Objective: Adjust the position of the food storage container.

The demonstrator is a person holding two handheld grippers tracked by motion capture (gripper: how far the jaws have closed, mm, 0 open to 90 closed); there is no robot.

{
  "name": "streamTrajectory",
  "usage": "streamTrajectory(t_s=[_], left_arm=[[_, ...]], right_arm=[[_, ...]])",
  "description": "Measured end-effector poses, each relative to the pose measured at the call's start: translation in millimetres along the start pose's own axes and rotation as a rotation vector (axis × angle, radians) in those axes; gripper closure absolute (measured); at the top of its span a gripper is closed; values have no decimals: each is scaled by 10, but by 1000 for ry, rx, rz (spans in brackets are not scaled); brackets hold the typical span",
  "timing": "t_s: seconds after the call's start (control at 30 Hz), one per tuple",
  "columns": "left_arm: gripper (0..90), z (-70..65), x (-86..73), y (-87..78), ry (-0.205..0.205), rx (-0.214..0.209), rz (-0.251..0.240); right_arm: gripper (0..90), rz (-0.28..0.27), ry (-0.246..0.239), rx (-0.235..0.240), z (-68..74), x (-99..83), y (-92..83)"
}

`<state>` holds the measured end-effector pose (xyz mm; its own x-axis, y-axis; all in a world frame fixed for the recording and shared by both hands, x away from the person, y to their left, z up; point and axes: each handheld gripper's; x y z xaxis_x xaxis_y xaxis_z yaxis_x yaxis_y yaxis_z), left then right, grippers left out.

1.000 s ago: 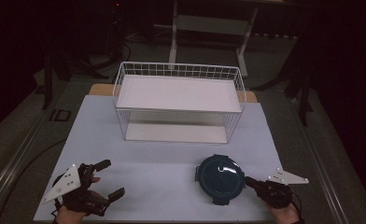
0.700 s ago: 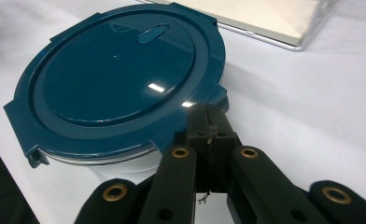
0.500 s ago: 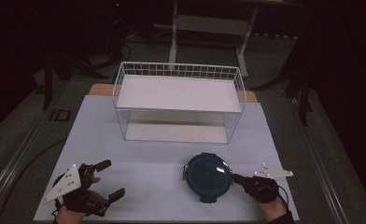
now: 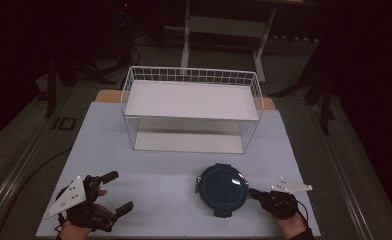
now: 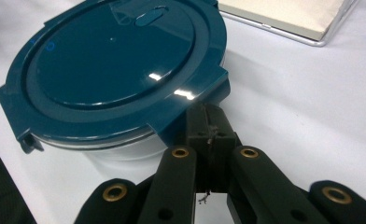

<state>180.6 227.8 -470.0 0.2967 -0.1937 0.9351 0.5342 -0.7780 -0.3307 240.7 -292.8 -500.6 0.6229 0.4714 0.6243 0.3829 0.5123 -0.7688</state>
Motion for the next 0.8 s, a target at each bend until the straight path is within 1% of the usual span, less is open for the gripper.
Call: streamTrajectory(t_s=[0.07,0.13,0.33,0.4,0.43,0.5,0.7,0.73,0.77,0.8], left_arm=[[0,-4,1,2,3,1,2],[0,-8,1,4,3,0,4],[0,-5,0,3,3,-2,4],[0,-4,-1,2,1,-3,2],[0,-4,-1,2,2,-1,4],[0,-2,-1,1,0,-4,1],[0,-4,-1,3,1,-5,3],[0,-5,-1,1,1,-4,2],[0,-3,-1,-1,1,-5,2],[0,-2,-1,-4,1,-4,0]], right_arm=[[900,2,-10,-4,14,25,17],[900,4,-17,14,35,58,53],[900,3,-20,31,65,154,141],[900,3,-26,46,84,224,205],[900,3,-26,46,84,224,205],[900,4,-33,50,104,279,254],[900,13,-47,68,135,332,303],[900,14,-52,67,135,334,298],[900,6,-54,56,147,336,286],[899,-15,-68,38,183,354,231]])
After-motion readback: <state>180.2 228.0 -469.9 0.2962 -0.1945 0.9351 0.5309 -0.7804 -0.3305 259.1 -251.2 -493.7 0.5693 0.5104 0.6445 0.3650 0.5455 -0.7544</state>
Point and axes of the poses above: each handheld gripper's, and its own axes: y roughly forward along the jaws, x roughly out of its top, z roughly to its left, and after that the axes turned 13 degrees about z, right-handed
